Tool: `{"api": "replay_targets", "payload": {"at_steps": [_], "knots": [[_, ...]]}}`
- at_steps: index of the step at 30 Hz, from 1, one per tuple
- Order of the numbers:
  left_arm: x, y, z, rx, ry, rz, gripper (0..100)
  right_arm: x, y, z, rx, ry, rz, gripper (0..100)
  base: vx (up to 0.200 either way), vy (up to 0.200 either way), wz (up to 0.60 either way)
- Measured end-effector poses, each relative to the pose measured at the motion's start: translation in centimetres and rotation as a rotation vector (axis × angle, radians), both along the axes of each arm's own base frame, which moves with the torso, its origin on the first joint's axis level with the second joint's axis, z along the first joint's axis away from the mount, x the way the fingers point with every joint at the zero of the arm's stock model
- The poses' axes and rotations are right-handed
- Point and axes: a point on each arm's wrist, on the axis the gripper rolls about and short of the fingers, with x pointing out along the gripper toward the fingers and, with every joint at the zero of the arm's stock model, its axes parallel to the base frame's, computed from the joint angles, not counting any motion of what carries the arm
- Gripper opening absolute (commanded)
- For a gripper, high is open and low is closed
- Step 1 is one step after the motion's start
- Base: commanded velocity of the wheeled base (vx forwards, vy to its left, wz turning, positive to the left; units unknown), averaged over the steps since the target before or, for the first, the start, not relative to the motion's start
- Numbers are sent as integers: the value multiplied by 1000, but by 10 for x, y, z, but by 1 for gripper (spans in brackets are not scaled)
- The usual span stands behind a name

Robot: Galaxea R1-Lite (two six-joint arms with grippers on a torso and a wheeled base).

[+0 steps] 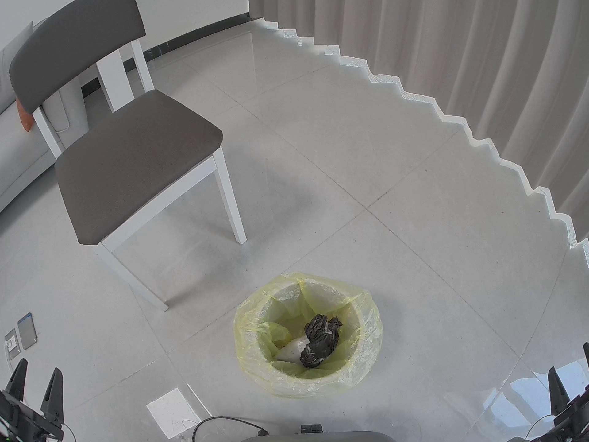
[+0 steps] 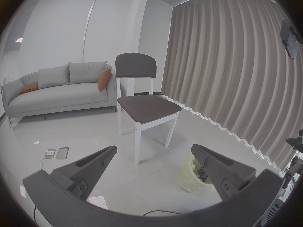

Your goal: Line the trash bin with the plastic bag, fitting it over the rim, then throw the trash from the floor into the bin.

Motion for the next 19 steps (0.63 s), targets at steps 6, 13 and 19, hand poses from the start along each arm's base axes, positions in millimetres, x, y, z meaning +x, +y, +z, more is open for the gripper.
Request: {"api": "replay_targets", "payload": {"at_steps": [6,13,19], "knots": [[0,0,0,-13,1,0,100,0,-1,0,32,-4,-24,100,0,0,0],[0,0,0,-84,-3,4,100,0,-1,0,16,-4,-38,100,0,0,0],[0,1,0,-243,-16,32,100,0,-1,0,18,-4,-38,100,0,0,0]]}}
